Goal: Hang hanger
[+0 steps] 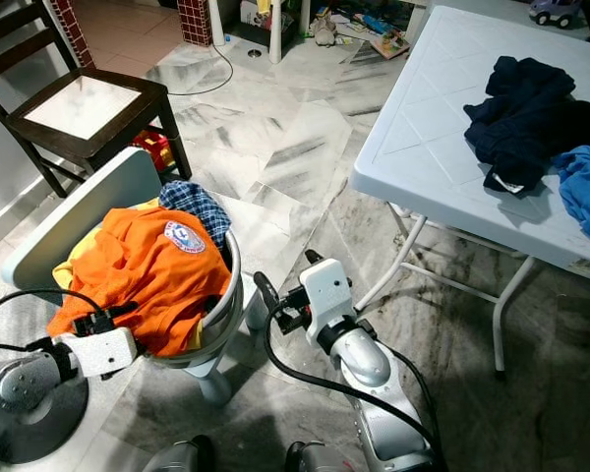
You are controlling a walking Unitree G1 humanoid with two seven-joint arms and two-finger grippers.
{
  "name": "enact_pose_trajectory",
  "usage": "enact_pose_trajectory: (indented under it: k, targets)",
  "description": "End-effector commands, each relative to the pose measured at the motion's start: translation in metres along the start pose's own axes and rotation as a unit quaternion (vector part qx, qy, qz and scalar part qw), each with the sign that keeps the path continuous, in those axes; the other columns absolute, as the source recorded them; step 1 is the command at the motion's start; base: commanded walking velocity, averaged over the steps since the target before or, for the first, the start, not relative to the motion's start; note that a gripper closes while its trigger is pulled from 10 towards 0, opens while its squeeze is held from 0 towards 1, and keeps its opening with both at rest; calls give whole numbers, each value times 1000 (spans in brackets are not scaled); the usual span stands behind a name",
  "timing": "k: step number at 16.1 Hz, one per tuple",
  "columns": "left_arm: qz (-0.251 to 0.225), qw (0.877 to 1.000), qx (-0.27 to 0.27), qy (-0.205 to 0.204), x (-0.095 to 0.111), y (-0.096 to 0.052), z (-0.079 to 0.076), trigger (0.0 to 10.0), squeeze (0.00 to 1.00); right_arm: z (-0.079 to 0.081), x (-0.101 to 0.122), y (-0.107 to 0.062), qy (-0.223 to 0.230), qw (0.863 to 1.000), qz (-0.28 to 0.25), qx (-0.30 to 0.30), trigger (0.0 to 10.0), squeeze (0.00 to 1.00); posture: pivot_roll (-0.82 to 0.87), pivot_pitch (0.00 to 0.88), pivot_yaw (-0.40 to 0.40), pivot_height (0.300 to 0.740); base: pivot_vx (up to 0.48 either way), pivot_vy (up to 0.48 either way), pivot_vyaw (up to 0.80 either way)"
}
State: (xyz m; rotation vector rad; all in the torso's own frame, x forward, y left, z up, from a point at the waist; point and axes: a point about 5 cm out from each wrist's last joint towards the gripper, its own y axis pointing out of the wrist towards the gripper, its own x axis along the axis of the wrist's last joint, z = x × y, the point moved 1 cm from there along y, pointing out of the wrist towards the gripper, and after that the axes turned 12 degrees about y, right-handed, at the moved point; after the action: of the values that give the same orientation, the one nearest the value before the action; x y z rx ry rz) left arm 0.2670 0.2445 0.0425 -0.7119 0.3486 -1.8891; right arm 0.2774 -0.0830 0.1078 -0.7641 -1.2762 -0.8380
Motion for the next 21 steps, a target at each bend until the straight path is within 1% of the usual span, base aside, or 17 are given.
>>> enact_pose_trajectory:
  k: [1,7,13,14,18,20,21]
  targets:
    - [4,1000,-22,4,-2,-1,-7,0,0,0,-2,-1,0,1000,1,-1,10000,0,-13,178,-21,740,0,0,0]
    - [6,999,-36,3,-2,8,-9,0,0,-4,-1,-2,-3,1000,-1,-10,10000,0,-29,169,-11,740,0,0,0]
    - [12,999,-34,-12,-4,9,-7,0,0,-4,-1,-1,-2,1000,-2,-11,10000,0,-24,163,-12,740,0,0,0]
    - [15,999,-29,-20,-5,9,-7,0,0,-4,-1,-1,-3,1000,-2,-11,10000,0,-22,164,-13,740,0,0,0]
    - [27,995,12,-91,-10,10,-2,0,0,-4,-1,0,-3,1000,-2,-10,10000,0,-16,165,-16,740,0,0,0]
    - [27,990,42,-131,-10,10,2,0,0,-3,-1,0,-2,1000,-1,-9,10000,0,-16,164,-20,740,0,0,0]
    - [26,986,58,-156,-8,12,2,0,0,-3,-1,0,-2,1000,-1,-8,10000,0,-16,164,-22,740,0,0,0]
